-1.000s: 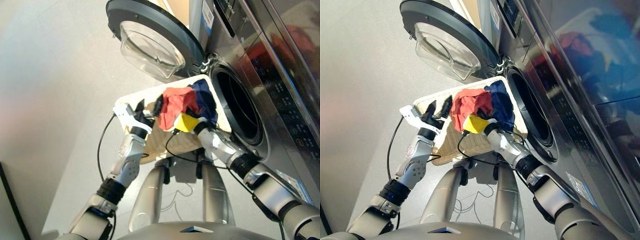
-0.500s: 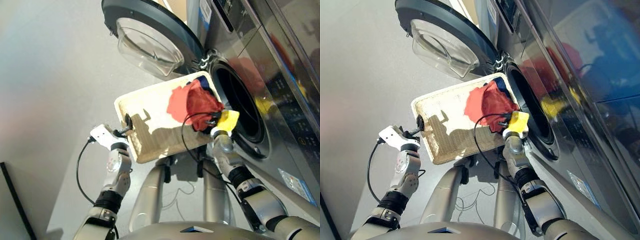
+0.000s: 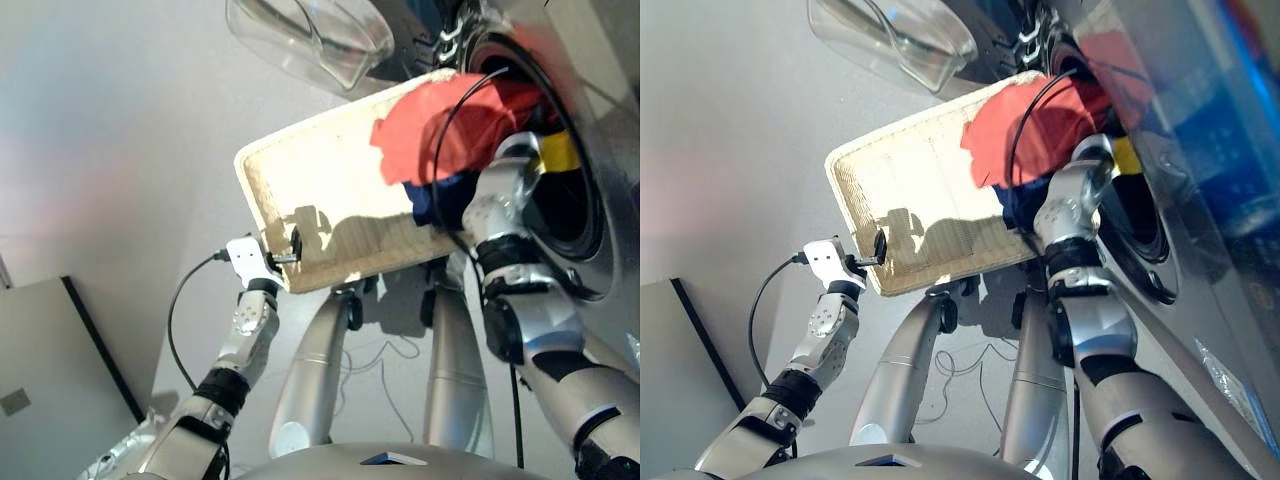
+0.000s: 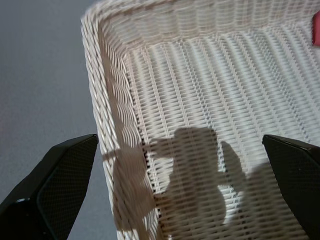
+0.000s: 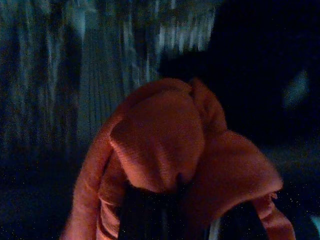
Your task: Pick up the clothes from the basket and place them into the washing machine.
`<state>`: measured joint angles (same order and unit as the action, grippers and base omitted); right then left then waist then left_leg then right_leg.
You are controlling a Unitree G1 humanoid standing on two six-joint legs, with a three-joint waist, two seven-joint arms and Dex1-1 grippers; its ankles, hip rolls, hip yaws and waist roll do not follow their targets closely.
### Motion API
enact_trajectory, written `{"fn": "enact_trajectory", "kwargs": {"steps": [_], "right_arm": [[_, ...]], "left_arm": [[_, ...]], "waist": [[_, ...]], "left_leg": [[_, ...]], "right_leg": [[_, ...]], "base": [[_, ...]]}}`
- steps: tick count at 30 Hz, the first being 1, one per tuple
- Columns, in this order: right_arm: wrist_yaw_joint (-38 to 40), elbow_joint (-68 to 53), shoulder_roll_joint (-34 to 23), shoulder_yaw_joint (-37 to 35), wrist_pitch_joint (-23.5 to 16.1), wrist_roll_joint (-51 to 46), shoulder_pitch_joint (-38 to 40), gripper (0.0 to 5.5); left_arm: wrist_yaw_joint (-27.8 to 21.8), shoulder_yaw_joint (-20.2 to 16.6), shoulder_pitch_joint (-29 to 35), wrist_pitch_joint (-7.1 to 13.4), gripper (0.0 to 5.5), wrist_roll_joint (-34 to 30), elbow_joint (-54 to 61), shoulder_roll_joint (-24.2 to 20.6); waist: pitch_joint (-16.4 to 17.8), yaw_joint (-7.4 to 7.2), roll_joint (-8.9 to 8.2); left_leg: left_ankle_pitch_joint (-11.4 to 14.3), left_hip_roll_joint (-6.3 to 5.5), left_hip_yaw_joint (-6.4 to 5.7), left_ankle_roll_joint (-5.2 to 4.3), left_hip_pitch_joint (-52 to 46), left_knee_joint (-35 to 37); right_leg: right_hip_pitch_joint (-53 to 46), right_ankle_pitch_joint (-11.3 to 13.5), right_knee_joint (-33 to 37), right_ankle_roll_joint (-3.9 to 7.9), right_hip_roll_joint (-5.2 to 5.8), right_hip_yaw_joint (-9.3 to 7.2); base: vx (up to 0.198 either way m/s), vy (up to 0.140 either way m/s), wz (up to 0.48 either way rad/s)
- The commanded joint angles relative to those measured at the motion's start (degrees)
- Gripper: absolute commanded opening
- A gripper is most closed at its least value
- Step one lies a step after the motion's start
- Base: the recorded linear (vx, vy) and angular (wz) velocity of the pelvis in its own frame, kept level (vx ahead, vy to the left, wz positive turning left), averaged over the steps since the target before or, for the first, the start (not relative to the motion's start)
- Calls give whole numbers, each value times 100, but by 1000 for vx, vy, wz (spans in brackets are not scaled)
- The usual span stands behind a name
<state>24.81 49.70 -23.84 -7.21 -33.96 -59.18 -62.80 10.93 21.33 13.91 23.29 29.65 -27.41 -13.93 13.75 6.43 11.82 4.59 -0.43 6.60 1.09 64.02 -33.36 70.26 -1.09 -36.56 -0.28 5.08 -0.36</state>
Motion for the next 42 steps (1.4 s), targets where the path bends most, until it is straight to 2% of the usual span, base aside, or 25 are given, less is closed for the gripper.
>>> {"fn": "enact_trajectory", "kwargs": {"steps": [1,2,3,6,10,11,12,19,21,25,29,30,34,38,42], "right_arm": [[869,-797,-911,-39,-1038,761,-392,0],[1206,-848,-990,-204,-1214,910,-381,0],[1513,-799,-1055,-308,-1219,1160,-301,0],[2149,-702,-1113,-498,-1016,1780,-36,0],[1934,-630,-831,-342,-684,1902,366,0],[1631,-532,-751,-234,-577,1771,497,220],[1318,-391,-731,-91,-456,1598,593,550],[-38,309,-647,854,375,1456,914,550],[-384,329,-652,1286,687,1690,1011,550],[-922,243,-520,1820,968,1933,1301,550],[-1273,33,-396,2349,1199,2314,1528,550],[-1451,-50,-359,2721,1364,2723,1626,550],[-1702,127,-26,3125,1599,3099,1758,550],[-1650,632,382,3072,1689,3082,1674,550],[-1532,1107,629,2872,1714,2871,1410,550]], "left_arm": [[117,-113,13,145,550,-107,-60,-265],[180,-102,31,136,550,-133,-94,-258],[225,-97,43,118,550,-175,-148,-252],[290,-131,40,134,550,-224,-227,-251],[335,-243,67,181,550,-214,-253,-207],[319,-271,78,191,550,-208,-265,-208],[304,-310,78,215,550,-184,-262,-213],[46,-454,-50,217,550,-129,-304,-291],[-31,-513,-69,178,550,-98,-363,-302],[-189,-618,-128,120,550,-30,-503,-273],[-365,-791,-159,66,550,333,-710,-140],[-499,-842,-155,43,550,542,-705,-74],[-594,-829,-79,31,550,644,-644,-28],[-591,-776,74,50,550,621,-567,-42],[-504,-719,163,65,550,648,-368,-44]], "waist": [[-142,-71,176],[-152,-111,179],[-163,-139,164],[-218,-200,136],[-250,-268,74],[-257,-279,41],[-259,-286,14],[-281,-318,-140],[-270,-334,-226],[-236,-371,-373],[-229,-400,-477],[-226,-395,-542],[-210,-366,-635],[-160,-294,-665],[-33,-184,-569]], "left_leg": [[493,-39,39,56,122,-437],[510,-47,52,60,127,-451],[526,-53,48,69,121,-440],[547,-77,80,95,84,-386],[558,-57,102,98,27,-320],[554,-48,110,95,7,-297],[549,-40,119,90,-1,-280],[458,8,105,40,-44,-118],[397,24,94,25,-81,-23],[278,47,60,-5,-171,171],[190,43,16,-18,-230,305],[132,37,-29,-30,-265,384],[70,9,-106,-32,-319,454],[14,-30,-171,-36,-354,557],[1,-81,-233,-22,-257,534]], "right_leg": [[-1,-129,-37,244,-188,20],[9,-138,-56,241,-195,28],[13,-145,-54,244,-202,33],[-8,-142,-15,251,-218,43],[-53,-115,46,244,-232,45],[-76,-102,76,240,-232,40],[-96,-89,102,233,-236,40],[-263,15,375,203,-215,-34],[-352,75,496,204,-205,-70],[-527,185,763,216,-182,-151],[-643,262,944,217,-176,-210],[-710,285,1039,217,-171,-250],[-822,293,1103,219,-153,-348],[-861,263,1128,232,-117,-402],[-753,167,942,222,-81,-440]], "base": [[0,0,0],[0,0,0],[35,52,-116],[0,0,0],[0,0,0],[0,0,0],[0,0,0],[0,0,0],[0,0,0],[0,0,0],[-1,-13,12],[0,0,0],[4,-15,21],[0,0,0],[0,0,0]]}}
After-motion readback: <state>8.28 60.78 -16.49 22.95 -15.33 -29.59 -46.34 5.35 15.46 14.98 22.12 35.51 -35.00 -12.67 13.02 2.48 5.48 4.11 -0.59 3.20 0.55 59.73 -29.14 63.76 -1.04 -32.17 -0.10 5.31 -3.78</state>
